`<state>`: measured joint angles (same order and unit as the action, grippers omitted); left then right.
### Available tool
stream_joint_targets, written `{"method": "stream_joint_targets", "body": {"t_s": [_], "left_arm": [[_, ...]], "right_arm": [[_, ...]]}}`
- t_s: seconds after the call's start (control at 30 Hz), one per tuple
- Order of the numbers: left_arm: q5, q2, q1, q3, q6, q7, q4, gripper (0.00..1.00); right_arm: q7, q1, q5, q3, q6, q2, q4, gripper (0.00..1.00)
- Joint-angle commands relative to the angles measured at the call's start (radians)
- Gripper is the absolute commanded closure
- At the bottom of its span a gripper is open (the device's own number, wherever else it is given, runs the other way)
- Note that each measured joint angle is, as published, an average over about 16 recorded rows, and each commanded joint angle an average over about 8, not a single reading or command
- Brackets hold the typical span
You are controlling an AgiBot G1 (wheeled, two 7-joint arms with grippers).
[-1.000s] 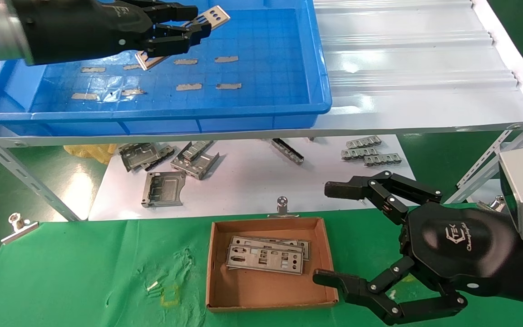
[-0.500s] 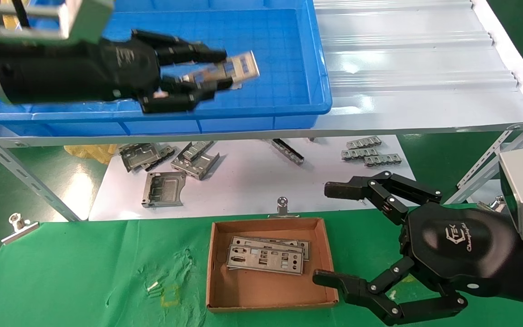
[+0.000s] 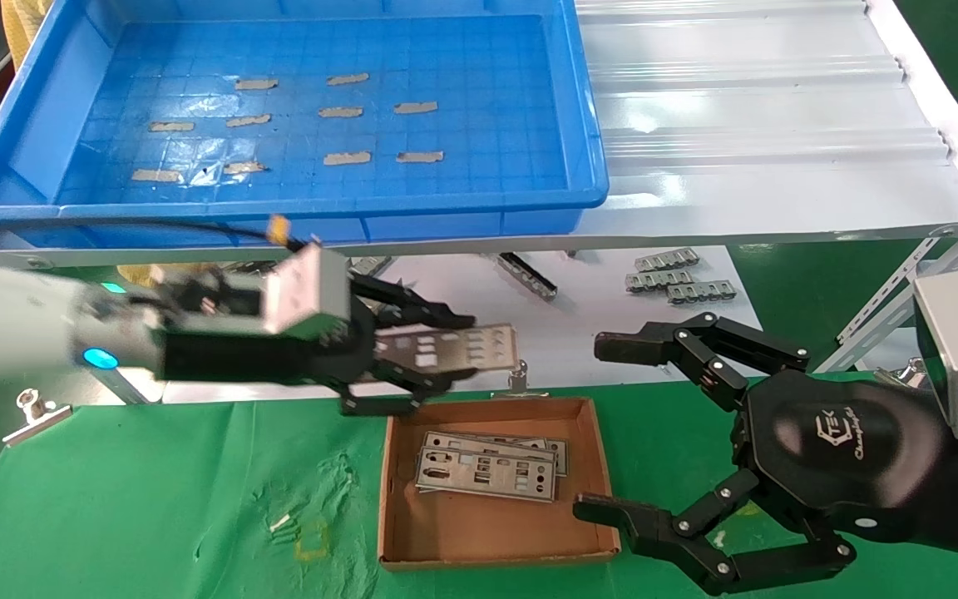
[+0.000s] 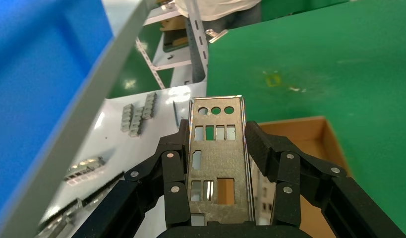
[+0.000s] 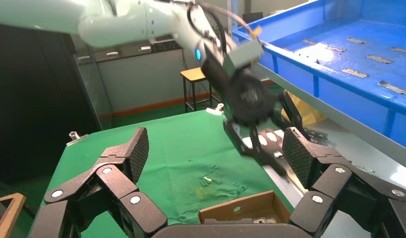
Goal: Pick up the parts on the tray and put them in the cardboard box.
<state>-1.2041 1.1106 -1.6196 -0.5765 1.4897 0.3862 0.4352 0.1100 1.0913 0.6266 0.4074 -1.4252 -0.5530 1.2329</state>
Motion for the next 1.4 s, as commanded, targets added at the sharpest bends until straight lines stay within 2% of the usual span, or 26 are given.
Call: {"method": "stream_joint_targets", "body": {"t_s": [0.03, 0.43, 0.7, 0.73, 0.93, 1.0, 1.4], "left_arm": [[0.007, 0.015, 0.048, 0.002, -0.032, 0.027, 0.019, 1.0], [-0.073, 0.146, 0.172, -0.043, -0.194, 0.231, -0.022, 1.0], [-0.108, 0.172, 0.19, -0.058, -0.246, 0.335, -0.034, 0.99], [-0.107, 0.173, 0.19, -0.057, -0.247, 0.337, -0.038, 0.93], [-0.107, 0.179, 0.185, -0.057, -0.255, 0.326, -0.071, 0.18], [-0.108, 0.181, 0.182, -0.057, -0.256, 0.325, -0.082, 0.0], [-0.1, 0.192, 0.161, -0.058, -0.221, 0.305, -0.142, 0.0]], "right_arm": [[0.0, 0.0, 0.0, 0.0, 0.0, 0.0, 0.0, 0.0], [0.0, 0.0, 0.0, 0.0, 0.0, 0.0, 0.0, 0.0], [0.0, 0.0, 0.0, 0.0, 0.0, 0.0, 0.0, 0.0], [0.0, 0.0, 0.0, 0.0, 0.0, 0.0, 0.0, 0.0], [0.0, 0.0, 0.0, 0.0, 0.0, 0.0, 0.0, 0.0], [0.0, 0.0, 0.0, 0.0, 0.0, 0.0, 0.0, 0.0], [0.0, 0.0, 0.0, 0.0, 0.0, 0.0, 0.0, 0.0]]}}
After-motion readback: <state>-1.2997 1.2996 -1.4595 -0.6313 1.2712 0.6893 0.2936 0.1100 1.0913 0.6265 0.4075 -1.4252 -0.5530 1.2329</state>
